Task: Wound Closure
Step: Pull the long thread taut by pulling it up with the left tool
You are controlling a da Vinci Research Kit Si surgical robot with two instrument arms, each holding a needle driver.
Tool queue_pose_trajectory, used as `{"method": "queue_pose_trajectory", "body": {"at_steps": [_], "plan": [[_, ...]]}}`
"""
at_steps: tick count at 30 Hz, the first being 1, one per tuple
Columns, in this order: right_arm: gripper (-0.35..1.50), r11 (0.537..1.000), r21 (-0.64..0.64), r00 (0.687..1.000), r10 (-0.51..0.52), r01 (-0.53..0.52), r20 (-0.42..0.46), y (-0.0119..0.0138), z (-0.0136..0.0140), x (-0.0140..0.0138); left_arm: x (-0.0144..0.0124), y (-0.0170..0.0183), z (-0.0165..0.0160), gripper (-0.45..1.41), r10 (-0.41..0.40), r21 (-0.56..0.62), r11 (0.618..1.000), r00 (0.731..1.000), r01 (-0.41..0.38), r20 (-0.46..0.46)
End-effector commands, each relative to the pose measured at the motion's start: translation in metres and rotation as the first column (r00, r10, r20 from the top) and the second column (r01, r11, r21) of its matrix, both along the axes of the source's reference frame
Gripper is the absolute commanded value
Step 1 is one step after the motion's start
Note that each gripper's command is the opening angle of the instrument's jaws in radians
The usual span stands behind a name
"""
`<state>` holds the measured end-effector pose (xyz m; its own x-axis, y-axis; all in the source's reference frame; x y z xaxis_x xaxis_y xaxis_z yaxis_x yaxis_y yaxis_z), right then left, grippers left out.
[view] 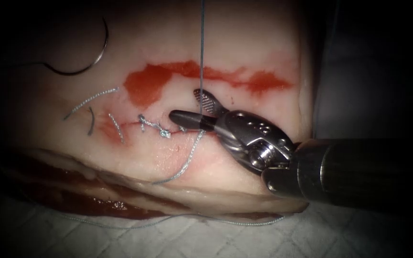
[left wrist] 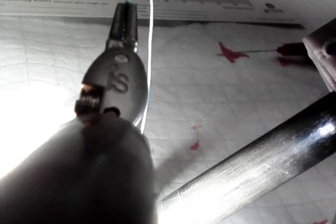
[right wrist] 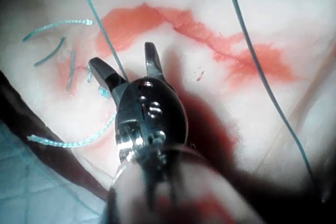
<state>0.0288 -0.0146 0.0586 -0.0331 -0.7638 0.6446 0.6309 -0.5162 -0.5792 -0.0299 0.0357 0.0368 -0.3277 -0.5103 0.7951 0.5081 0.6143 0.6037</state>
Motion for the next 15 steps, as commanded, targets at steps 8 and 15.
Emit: {"method": "queue_pose_trajectory", "body": {"at_steps": [8,15], "plan": [[1.33,1.000,-0.023,1.000,0.000,0.000,0.010,0.0006,0.0005,0.0024,-0.0008,0.0004,0.0009,-0.45,-0.002,-0.009,1.000,1.000,0.002,-0.001],[1.23,1.000,-0.030,1.000,-0.005,0.005,0.014,0.0007,0.0005,0.0025,-0.0010,0.0003,0.0011,-0.45,-0.002,-0.012,1.000,1.000,0.002,-0.001]]}}
